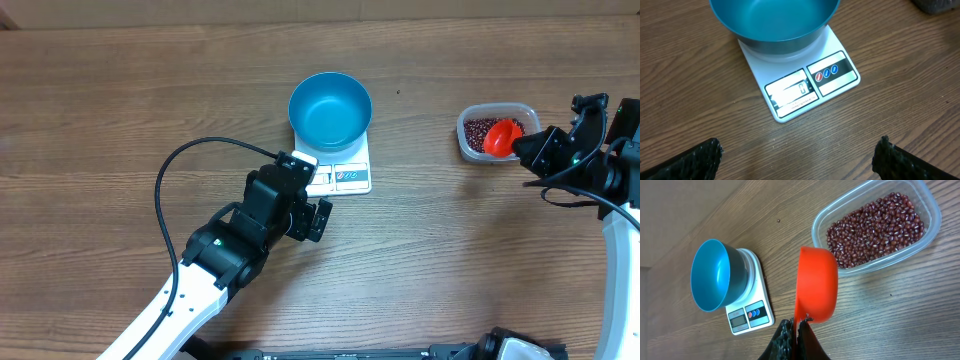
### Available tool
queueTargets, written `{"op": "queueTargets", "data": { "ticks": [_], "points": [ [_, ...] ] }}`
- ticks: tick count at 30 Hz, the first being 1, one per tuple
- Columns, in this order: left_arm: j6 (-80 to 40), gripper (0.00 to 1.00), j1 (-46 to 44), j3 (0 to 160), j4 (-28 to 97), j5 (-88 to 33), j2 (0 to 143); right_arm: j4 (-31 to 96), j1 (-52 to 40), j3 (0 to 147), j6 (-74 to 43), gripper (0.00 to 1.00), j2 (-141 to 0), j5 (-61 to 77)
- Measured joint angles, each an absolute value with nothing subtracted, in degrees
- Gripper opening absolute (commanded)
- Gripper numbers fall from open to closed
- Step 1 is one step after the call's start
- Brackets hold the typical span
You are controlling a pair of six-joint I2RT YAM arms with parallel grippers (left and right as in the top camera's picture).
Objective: Scoop item into bowl and weigh 150g on scale
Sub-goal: 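Lift the scoop with right gripper above the bean tub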
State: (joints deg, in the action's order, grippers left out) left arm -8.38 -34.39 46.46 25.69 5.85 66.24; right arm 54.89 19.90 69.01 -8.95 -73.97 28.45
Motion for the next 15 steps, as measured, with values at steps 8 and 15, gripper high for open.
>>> {"op": "queueTargets", "data": {
  "ticks": [8, 15],
  "points": [
    [-8.38, 1.0, -34.39, 46.46, 25.69, 5.85, 66.54, 54.89, 19.9, 69.01, -8.97, 0.04, -73.97, 28.32],
    [-8.38, 1.0, -34.39, 46.46, 25.69, 5.82, 66.54, 54.85, 19.9, 69.01, -8.95, 0.04, -73.97, 28.23]
  ]
}}
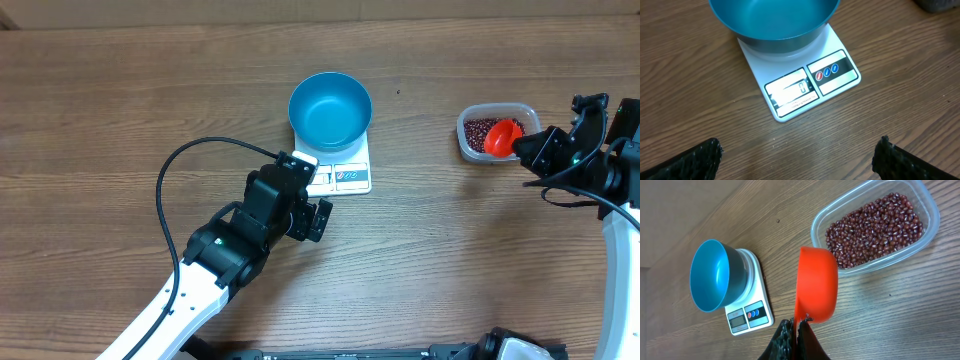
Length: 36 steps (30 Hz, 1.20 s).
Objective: Scoop item into bowl and weigh 150g on scale
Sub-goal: 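Lift the scoop with right gripper above the bean tub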
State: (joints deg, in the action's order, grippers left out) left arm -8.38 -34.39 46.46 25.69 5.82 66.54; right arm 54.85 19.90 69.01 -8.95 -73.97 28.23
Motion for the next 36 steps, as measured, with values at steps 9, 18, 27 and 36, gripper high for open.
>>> {"op": "queueTargets", "data": {
  "ticks": [9, 18, 27, 36],
  "points": [
    [-8.36, 1.0, -34.39, 46.46, 25.69, 5.85, 66.54, 53.71, 19.9, 69.04, -8.95, 0.04, -73.97, 28.12],
    [-8.36, 1.0, -34.39, 46.46, 25.71, 5.82, 66.54, 58.08, 19.88, 77.54, -8.45, 0.04, -74.19, 21.96],
    [-8.36, 1.0, -34.39, 46.46, 25.71, 5.85, 66.54, 72.97, 19.88, 101.34, -4.97, 0.04, -86.28, 14.11],
    [-8.38, 0.99, -34.39, 46.46, 25.69, 5.85, 66.54, 79.61, 19.88, 113.38, -0.51, 0.04, -104.75, 12.14]
  ]
}}
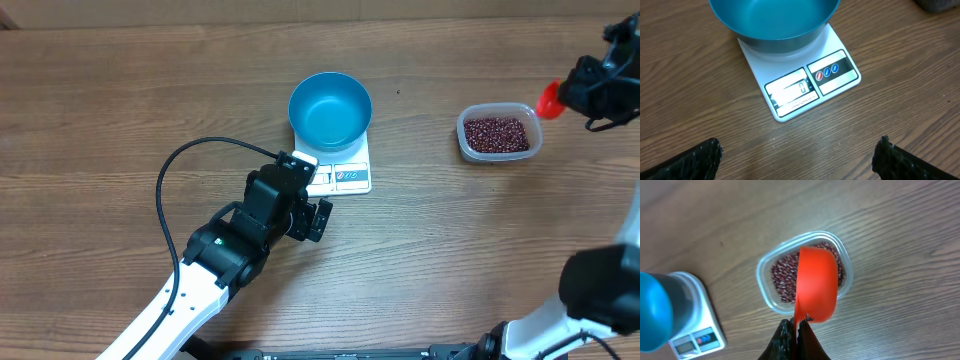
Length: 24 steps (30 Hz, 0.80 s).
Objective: Scoop item into bowl and weigh 150g on scale
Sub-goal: 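Lift the scoop with right gripper above the bean tub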
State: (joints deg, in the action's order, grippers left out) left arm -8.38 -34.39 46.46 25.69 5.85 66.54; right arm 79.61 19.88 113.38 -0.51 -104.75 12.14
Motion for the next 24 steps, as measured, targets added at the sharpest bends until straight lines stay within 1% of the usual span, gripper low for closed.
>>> {"op": "queueTargets", "data": {
  "ticks": [9, 14, 24],
  "points": [
    [-8.36, 1.0, -34.39, 46.46, 25.71, 5.85, 66.54, 77.58, 19.73, 113.08, 7.07, 0.04, -108.07, 11.62],
    [-8.38, 0.99, -34.39, 46.46, 25.71, 5.85, 66.54, 75.88, 18.15, 109.51, 11.18, 0.04, -108.36, 11.29],
    [-8.38, 1.0, -34.39, 46.46, 25.71, 5.85, 66.54, 74.98, 16.4, 106.26, 12.78, 0.04, -113.21, 8.71]
  ]
}}
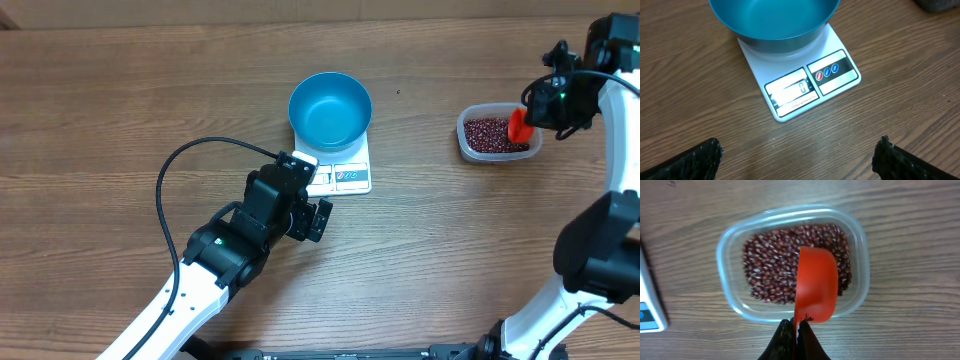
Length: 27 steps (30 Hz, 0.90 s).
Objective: Scoop item into bowl and weigh 150g on scale
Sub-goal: 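Lift the scoop with right gripper above the bean tub, then dip the scoop into the red beans with right gripper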
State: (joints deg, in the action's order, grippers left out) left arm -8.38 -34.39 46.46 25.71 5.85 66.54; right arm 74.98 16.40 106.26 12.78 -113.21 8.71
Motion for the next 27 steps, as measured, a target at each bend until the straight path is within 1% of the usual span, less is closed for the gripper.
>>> {"op": "queueTargets", "data": {
  "ticks": [16, 27],
  "points": [
    [-8.38, 1.0, -34.39, 46.46, 25.71, 5.85, 66.54, 73.69, 16.4, 106.26, 12.34, 0.04, -117.82, 7.11],
    [-8.38, 1.0, -34.39, 46.46, 25.71, 5.85, 66.54, 73.19, 16.4, 105.51, 12.27, 0.04, -118.5, 10.81]
  ]
}}
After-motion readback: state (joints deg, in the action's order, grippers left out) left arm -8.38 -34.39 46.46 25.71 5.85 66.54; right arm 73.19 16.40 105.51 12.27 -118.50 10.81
